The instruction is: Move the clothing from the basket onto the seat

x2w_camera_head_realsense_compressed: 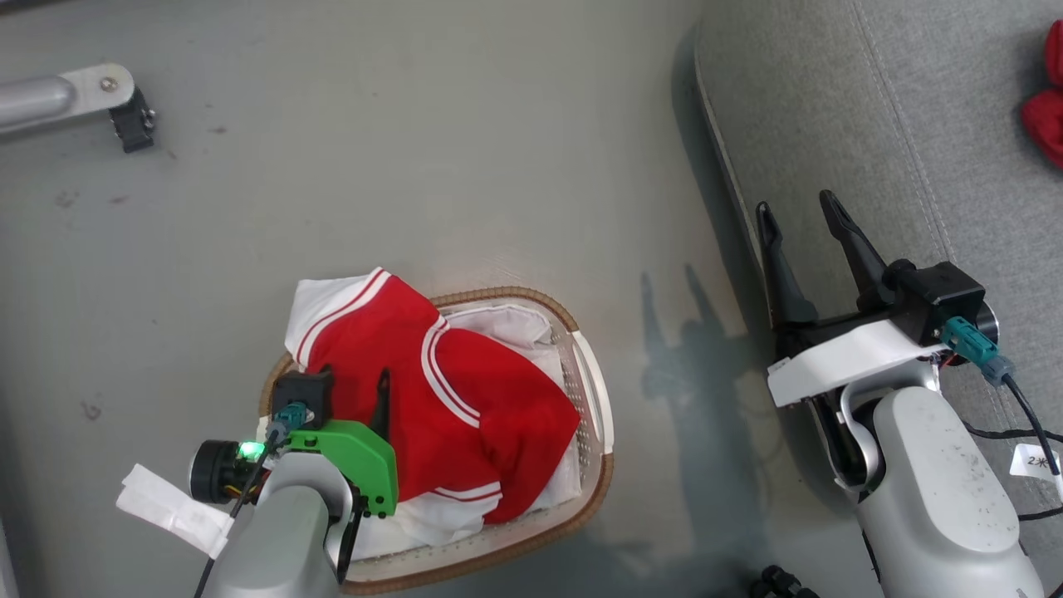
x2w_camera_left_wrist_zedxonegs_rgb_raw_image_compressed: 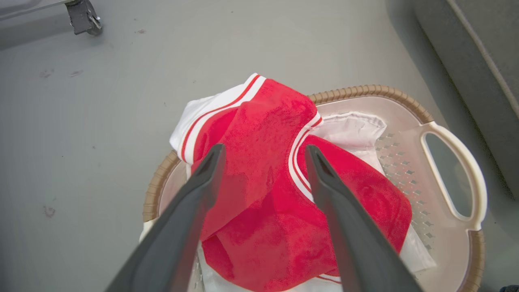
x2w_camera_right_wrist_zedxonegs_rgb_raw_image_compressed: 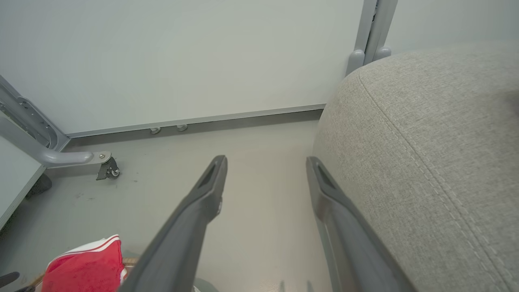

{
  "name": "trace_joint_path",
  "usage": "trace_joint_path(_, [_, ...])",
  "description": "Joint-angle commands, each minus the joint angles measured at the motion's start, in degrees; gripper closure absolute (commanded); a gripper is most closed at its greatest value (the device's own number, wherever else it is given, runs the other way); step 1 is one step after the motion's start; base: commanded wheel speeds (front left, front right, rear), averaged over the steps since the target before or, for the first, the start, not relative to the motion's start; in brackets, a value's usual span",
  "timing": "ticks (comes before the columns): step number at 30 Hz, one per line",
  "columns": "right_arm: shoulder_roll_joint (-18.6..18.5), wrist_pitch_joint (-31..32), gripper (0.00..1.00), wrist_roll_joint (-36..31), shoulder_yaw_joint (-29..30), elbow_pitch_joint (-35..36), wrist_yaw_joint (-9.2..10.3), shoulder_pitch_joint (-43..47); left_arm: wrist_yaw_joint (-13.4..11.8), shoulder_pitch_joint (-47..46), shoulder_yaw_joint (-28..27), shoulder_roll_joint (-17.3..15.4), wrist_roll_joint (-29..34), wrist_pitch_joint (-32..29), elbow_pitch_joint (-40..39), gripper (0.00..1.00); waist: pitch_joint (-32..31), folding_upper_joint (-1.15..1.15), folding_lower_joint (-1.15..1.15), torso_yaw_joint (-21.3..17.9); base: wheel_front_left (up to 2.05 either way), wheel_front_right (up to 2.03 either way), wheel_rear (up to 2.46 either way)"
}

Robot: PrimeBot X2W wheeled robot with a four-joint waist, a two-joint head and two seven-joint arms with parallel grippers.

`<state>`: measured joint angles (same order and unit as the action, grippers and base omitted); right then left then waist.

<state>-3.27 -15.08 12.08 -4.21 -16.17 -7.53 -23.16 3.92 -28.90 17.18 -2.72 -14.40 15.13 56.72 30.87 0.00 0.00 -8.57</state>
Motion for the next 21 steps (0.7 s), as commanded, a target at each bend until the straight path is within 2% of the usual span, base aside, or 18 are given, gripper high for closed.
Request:
trace_joint_path(1, [0.0,-0.1,0.00,0.3,-0.1,0.2,0.08,-0.8,-0.7,-2.1,0.1,-0.6,0.5,0.0,1.2,0.00,5.2,0.00,0.00,-3.0,0.00,0.00,0.00])
trace_joint_path(9, [0.2,-0.1,0.00,0.5,-0.5,0.7,0.08,-2.8,-4.2,-8.6,1.3,-1.8,2.9,-0.1,11.4,0.00,9.9,0.00,0.00,-4.4,0.00,0.00,0.00])
trace_joint_path(14, [0.3,-0.1,0.00,0.7,-0.9,0.9,0.08,-3.9,-6.6,-12.0,2.3,-2.7,3.9,-1.4,14.8,0.00,12.4,0.00,0.00,-4.9,0.00,0.00,0.00])
trace_joint_path(17, [0.3,-0.1,0.00,0.8,-1.4,1.0,0.08,-4.7,-7.0,-14.0,3.9,-3.2,5.3,-3.3,15.7,0.00,14.0,0.00,0.00,-5.1,0.00,0.00,0.00])
trace_joint_path(21, [0.3,-0.1,0.00,1.5,-2.1,1.2,0.08,-5.1,-5.6,-16.0,5.7,-3.3,6.5,-5.1,16.4,0.00,16.0,0.00,0.00,-5.2,0.00,0.00,0.00])
